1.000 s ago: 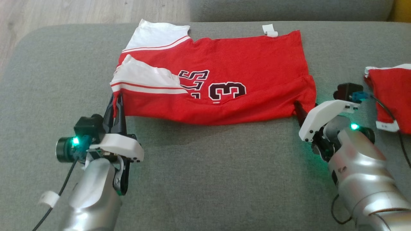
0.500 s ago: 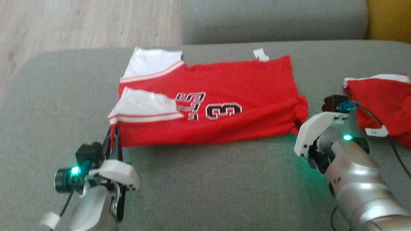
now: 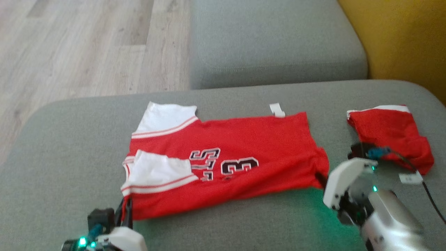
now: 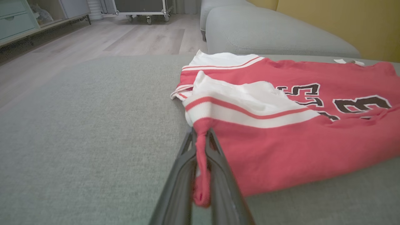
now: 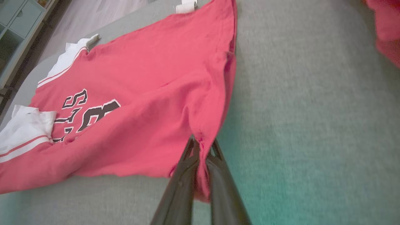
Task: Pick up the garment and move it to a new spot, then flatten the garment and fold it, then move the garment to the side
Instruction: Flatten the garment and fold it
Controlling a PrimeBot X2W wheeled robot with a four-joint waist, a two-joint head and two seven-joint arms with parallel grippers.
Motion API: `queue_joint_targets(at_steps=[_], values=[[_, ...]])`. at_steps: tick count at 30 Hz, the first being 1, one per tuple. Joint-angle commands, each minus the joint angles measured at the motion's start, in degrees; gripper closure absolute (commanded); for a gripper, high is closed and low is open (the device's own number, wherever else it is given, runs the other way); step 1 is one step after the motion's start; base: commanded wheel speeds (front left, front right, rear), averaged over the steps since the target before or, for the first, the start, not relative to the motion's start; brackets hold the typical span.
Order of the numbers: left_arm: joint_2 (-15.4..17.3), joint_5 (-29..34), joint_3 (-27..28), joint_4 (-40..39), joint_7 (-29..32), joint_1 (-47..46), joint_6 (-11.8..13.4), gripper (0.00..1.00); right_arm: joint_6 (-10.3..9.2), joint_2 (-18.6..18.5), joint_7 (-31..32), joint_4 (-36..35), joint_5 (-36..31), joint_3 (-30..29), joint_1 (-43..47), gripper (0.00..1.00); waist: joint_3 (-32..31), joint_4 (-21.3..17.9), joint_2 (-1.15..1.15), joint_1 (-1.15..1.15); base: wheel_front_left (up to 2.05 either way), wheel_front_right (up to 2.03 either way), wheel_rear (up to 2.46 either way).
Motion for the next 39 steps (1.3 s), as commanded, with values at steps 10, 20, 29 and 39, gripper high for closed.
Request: queue_joint_targets(at_steps=[10,20,29,39], values=[[3.45,0.42,-0.93,-10.41,6.32,4.49,0.82,1.0,-0.04,-2.17,6.12,-21.23,2.1,-5.07,16.23,1.0,-1.89,0.94,0.0,0.02,0.0,0.0,0.0],[4.1,0.5,-0.5,-15.83,5.22,5.37,3.2,0.51,-0.04,1.94,7.14,-33.02,-5.1,-13.7,22.01,0.0,-0.35,0.54,0.0,0.02,0.0,0.0,0.0],[3.92,0.66,1.75,-21.18,-1.67,-1.07,4.16,0.0,-0.04,3.69,-4.13,-42.82,-7.55,-15.63,17.82,0.0,1.75,0.36,0.0,0.02,0.0,0.0,0.0],[0.8,1.79,5.65,-34.7,-2.4,2.58,2.21,0.0,-0.04,4.04,-27.99,-46.28,-17.58,-12.4,19.99,0.0,3.29,0.17,0.0,0.02,0.0,0.0,0.0]])
